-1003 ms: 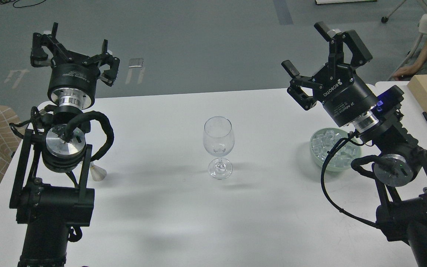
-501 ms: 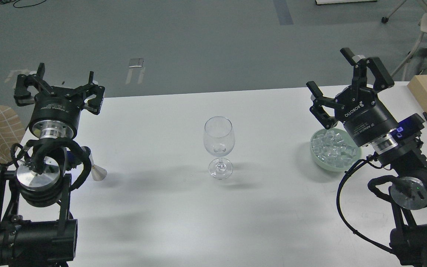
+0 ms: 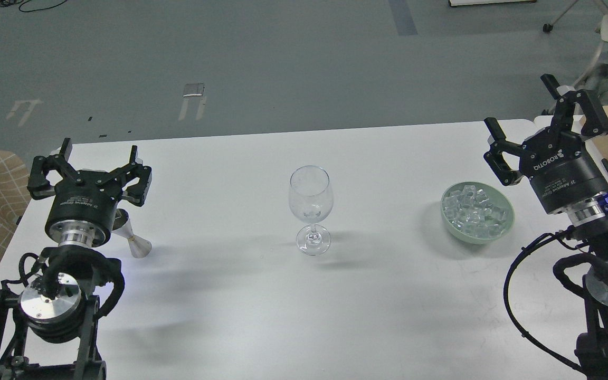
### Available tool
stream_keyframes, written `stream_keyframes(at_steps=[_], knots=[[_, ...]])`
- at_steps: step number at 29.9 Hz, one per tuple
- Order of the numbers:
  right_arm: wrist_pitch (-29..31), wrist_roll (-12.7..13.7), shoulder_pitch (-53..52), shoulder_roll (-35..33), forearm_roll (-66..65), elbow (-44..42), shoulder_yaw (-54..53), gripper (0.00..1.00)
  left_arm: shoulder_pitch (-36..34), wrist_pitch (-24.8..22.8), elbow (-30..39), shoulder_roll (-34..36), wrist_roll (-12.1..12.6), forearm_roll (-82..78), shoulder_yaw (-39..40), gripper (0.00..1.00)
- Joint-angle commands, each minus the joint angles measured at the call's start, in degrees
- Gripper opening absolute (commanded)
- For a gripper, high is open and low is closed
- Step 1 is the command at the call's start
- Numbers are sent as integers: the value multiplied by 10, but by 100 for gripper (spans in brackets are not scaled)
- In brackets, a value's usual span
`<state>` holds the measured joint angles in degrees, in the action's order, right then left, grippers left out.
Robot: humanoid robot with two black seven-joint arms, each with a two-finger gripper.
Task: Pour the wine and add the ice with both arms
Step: 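Lower both arms toward the table, left gripper toward the near edge, then move the left gripper toward the small dark bottle near the table edge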
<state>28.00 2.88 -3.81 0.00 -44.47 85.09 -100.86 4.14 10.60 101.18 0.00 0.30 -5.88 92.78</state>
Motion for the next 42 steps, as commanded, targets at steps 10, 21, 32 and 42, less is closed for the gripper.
stream_keyframes(at_steps=[10, 21, 32, 42], knots=[[0, -17, 14, 0, 0, -10, -3, 100, 34, -15, -15, 0, -3, 27, -15, 100], [0, -18, 23, 0, 1, -6, -4, 100, 36, -40, -51, 0, -2, 41, -17, 100], [0, -18, 24, 0, 1, -4, -6, 100, 32, -59, -87, 0, -3, 41, -15, 100], [0, -18, 24, 0, 1, -3, -6, 100, 15, -100, -148, 0, -3, 42, 9, 100]])
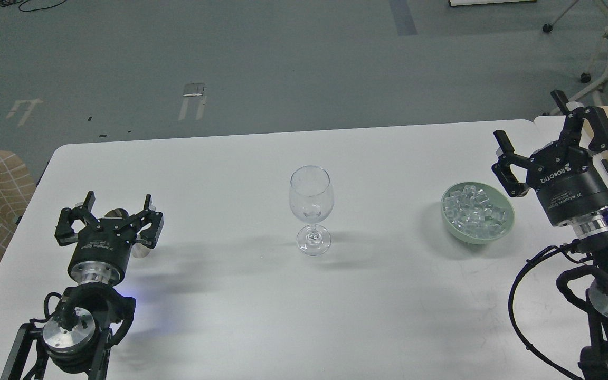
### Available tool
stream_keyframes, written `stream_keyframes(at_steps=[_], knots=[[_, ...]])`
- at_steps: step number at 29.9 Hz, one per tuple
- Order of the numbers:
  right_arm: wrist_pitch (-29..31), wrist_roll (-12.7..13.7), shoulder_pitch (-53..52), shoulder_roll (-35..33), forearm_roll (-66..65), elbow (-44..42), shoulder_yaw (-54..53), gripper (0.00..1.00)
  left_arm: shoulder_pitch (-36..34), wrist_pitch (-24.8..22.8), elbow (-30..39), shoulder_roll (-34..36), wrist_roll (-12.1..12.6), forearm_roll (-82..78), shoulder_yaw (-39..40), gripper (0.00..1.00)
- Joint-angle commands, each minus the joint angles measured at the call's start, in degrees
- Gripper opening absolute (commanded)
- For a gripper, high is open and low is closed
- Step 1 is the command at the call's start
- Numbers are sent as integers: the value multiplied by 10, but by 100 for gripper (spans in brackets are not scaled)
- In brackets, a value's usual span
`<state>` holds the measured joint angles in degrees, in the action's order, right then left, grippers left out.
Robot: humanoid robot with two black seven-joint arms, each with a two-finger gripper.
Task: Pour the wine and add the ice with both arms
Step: 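Move the left gripper toward the small dark bottle near the table edge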
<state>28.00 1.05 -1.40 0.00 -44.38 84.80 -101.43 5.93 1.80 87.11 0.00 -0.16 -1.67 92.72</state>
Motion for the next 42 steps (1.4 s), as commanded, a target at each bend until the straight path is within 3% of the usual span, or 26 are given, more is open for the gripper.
stream_keyframes(at_steps=[1, 22, 30, 42], knots=[[0, 0, 1, 0, 0, 1, 0, 100, -6, -13, -14, 0, 2, 0, 13, 100], [0, 0, -1, 0, 0, 2, 2, 100, -9, -15, -27, 0, 3, -1, 29, 100], [0, 0, -2, 0, -1, 1, 2, 100, 16, -61, -19, 0, 2, -1, 30, 100], [0, 0, 0, 0, -1, 2, 2, 100, 38, -63, 1, 0, 0, -3, 19, 100]])
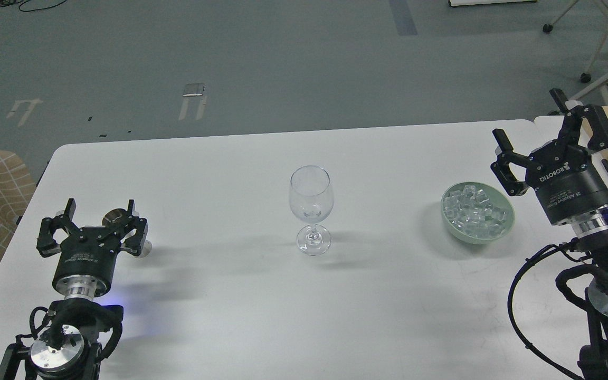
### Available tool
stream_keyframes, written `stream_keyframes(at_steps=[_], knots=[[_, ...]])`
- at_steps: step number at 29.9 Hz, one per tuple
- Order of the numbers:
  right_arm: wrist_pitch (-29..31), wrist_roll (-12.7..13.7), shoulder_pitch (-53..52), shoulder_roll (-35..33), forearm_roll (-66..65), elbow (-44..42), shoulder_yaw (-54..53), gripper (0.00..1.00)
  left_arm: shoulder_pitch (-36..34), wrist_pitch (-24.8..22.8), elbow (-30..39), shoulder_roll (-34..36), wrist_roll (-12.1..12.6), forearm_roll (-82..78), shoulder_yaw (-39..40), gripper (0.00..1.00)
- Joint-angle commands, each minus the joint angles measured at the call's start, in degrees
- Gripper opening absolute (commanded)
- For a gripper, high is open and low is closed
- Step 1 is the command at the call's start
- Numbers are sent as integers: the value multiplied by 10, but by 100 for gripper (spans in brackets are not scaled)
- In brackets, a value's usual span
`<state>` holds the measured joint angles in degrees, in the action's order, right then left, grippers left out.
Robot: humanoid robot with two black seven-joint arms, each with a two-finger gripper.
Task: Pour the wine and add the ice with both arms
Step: 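Move the left gripper toward the small dark bottle near the table edge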
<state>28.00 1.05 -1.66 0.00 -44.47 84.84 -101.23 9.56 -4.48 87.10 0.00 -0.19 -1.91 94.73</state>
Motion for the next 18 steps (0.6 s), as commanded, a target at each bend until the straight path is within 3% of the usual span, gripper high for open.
stream_keyframes(at_steps=[1, 18], knots=[[0, 0, 4, 0, 0, 2, 0, 100, 2, 0, 1, 0, 1, 0, -1, 100], [0, -1, 24, 0, 0, 9, -1, 100, 2, -1, -19, 0, 7, 2, -12, 100]])
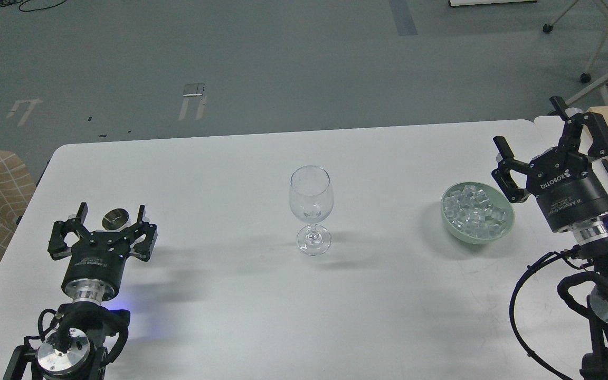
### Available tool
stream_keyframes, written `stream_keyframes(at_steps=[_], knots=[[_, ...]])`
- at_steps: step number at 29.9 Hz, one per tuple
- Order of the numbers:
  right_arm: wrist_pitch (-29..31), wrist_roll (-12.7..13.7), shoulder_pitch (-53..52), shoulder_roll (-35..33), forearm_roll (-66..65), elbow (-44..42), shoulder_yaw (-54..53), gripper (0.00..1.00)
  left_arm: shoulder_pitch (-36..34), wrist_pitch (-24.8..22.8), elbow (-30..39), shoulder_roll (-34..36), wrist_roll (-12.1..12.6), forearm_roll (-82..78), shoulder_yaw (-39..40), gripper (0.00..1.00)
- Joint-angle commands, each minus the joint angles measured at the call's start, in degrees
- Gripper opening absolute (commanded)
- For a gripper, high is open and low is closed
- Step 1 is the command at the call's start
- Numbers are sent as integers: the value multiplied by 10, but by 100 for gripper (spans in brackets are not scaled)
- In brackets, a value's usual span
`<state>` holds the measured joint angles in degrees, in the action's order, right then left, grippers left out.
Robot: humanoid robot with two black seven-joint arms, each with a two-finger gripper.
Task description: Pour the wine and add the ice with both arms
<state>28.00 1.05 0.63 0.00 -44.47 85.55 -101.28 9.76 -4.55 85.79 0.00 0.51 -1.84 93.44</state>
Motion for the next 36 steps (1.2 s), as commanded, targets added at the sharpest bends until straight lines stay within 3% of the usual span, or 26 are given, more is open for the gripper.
stream_keyframes(at_steps=[1, 16, 36], knots=[[0, -1, 2, 0, 0, 2, -1, 100, -1, 0, -11, 0, 0, 1, 2, 100], [0, -1, 4, 0, 0, 8, -1, 100, -3, 1, -31, 0, 2, 5, 8, 100], [0, -1, 9, 0, 0, 8, -2, 100, -58, 4, -135, 0, 1, 4, 2, 100]])
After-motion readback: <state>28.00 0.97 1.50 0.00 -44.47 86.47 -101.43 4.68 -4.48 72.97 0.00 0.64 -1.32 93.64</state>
